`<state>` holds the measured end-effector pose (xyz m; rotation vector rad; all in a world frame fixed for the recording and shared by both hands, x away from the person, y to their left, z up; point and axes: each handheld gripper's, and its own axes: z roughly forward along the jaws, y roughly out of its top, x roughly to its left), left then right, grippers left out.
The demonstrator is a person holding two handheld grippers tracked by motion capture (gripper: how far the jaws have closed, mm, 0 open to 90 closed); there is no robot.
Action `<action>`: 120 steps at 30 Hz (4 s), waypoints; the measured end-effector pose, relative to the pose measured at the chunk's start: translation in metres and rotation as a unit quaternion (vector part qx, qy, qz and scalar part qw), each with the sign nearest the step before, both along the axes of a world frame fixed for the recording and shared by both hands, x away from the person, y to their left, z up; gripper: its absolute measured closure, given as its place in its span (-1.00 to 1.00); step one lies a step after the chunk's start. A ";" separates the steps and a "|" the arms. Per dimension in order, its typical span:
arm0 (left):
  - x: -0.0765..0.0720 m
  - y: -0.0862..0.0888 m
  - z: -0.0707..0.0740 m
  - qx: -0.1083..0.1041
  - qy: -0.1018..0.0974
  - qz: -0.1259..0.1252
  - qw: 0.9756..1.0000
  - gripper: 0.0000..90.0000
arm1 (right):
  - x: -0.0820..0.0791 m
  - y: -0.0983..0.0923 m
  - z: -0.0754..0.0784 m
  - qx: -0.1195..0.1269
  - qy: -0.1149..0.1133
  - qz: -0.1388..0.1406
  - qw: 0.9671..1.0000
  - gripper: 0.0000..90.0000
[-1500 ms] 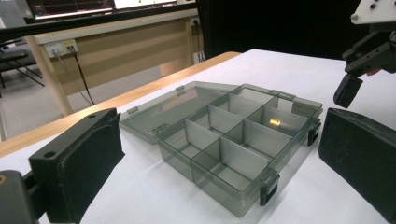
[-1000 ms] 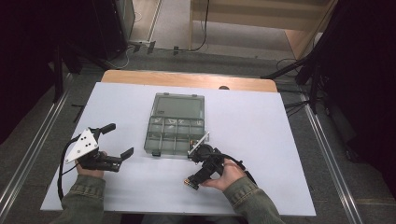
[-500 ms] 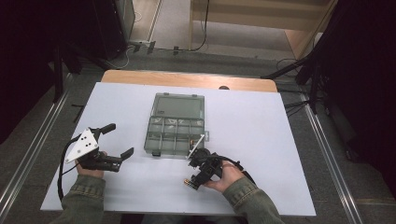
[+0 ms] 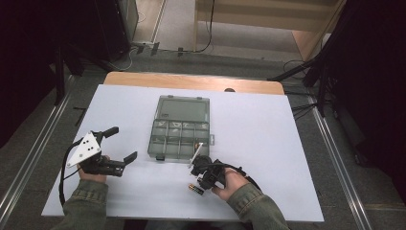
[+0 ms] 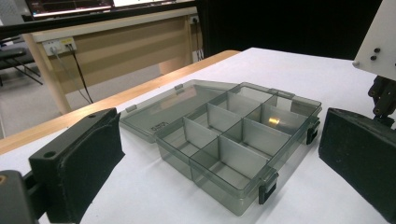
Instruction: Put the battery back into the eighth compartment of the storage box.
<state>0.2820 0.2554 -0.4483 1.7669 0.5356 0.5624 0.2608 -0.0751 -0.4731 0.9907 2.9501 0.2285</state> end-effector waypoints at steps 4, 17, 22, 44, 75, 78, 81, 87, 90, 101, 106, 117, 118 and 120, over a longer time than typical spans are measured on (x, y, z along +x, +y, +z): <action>0.000 0.000 0.000 -0.001 0.000 0.000 1.000 -1.00 | 0.000 0.000 0.000 0.000 0.000 0.001 1.000 0.72; 0.000 -0.001 0.000 -0.001 0.000 0.000 1.000 -1.00 | 0.001 -0.001 0.006 0.013 -0.005 0.000 1.000 0.72; 0.001 0.000 0.000 -0.001 0.000 0.000 1.000 -1.00 | 0.002 -0.002 0.009 0.016 -0.005 -0.004 1.000 0.72; 0.001 0.000 0.000 -0.002 -0.001 0.000 1.000 -1.00 | 0.010 -0.018 0.029 0.100 -0.035 -0.042 0.993 0.72; 0.001 -0.001 0.000 -0.001 -0.001 0.000 1.000 -1.00 | 0.029 -0.056 0.041 0.256 -0.098 -0.160 0.948 0.72; 0.001 0.000 0.000 0.000 0.000 -0.001 1.000 -1.00 | 0.031 -0.061 0.041 0.274 -0.094 -0.175 0.941 0.72; 0.001 -0.001 0.000 0.001 -0.001 0.000 1.000 -1.00 | 0.034 -0.065 0.040 0.289 -0.092 -0.186 0.935 0.72; 0.001 -0.001 0.000 0.000 -0.002 0.000 1.000 -1.00 | 0.041 -0.069 0.034 0.320 -0.066 -0.214 0.921 0.72; 0.001 -0.001 0.000 0.000 -0.002 0.001 1.000 -1.00 | 0.045 -0.069 0.032 0.328 -0.056 -0.218 0.917 0.72; 0.001 -0.001 0.000 0.000 -0.002 0.001 1.000 -1.00 | 0.059 -0.079 0.025 0.376 -0.005 -0.286 0.882 0.72; 0.000 -0.001 -0.001 0.001 -0.002 0.001 1.000 -1.00 | 0.063 -0.079 0.022 0.378 0.006 -0.303 0.875 0.72; 0.001 -0.001 0.000 0.000 -0.002 0.001 1.000 -1.00 | 0.068 -0.073 0.016 0.357 0.001 -0.332 0.873 -0.09; 0.001 -0.001 0.000 0.001 -0.002 0.001 1.000 -1.00 | 0.067 -0.073 0.017 0.364 0.000 -0.328 0.872 -0.28; 0.000 -0.001 0.000 0.002 -0.002 0.001 1.000 -1.00 | 0.064 -0.072 0.021 0.376 0.001 -0.310 0.873 -0.66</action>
